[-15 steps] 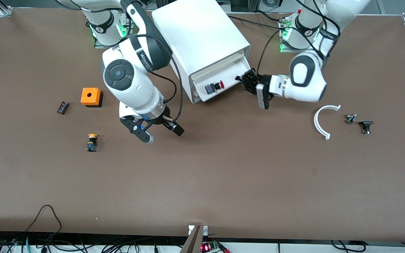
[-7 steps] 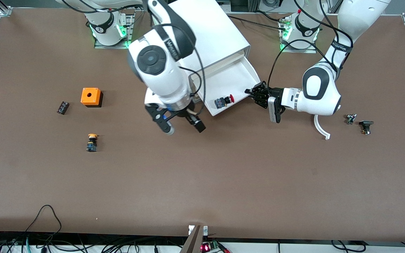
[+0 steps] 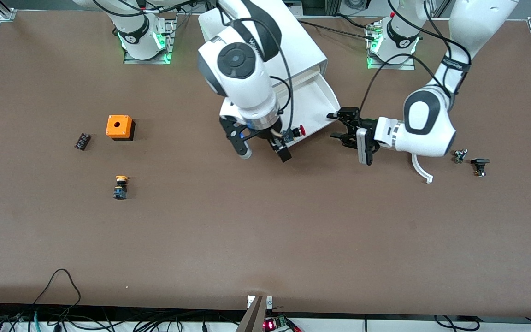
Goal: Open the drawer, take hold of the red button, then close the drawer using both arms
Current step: 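Grasp the red button in the drawer with the right gripper, then lift the red button out of the drawer with the right gripper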
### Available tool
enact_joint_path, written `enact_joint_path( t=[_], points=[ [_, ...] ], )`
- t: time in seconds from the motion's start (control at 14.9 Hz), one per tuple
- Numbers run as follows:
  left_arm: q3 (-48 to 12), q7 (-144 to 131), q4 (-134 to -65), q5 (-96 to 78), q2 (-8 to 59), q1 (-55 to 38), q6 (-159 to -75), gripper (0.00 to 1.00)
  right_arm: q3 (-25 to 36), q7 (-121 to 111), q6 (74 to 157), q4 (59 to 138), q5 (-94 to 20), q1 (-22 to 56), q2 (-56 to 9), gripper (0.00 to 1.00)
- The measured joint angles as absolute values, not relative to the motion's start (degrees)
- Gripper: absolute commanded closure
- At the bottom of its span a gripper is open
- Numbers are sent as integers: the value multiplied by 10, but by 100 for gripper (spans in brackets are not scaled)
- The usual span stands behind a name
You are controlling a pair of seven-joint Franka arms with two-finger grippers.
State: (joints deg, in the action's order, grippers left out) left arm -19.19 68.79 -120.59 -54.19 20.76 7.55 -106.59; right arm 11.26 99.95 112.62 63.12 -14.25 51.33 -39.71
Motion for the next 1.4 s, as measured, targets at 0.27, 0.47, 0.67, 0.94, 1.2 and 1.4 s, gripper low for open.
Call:
enact_joint_path(
  t=[0.27, 0.47, 0.67, 0.94, 1.2, 1.4],
  points=[
    [-190, 557, -1123, -449, 208, 96, -947, 0, 113, 1017, 1127, 642, -123, 542, -419, 1],
    [-190, 449, -1065, -412, 207, 97, -877, 0, 113, 1019, 1141, 663, -110, 559, -430, 1],
    [-192, 362, -1027, -393, 207, 96, -827, 0, 113, 1020, 1143, 678, -109, 569, -431, 7],
    [-200, 239, -971, -383, 207, 92, -767, 0, 113, 1021, 1143, 688, -107, 572, -432, 37],
    [-204, 182, -930, -365, 206, 89, -737, 0, 114, 1021, 1143, 689, -107, 572, -432, 83],
    [-214, 138, -911, -295, 190, 88, -722, 0, 114, 1021, 1143, 689, -106, 573, -432, 100]
  ],
)
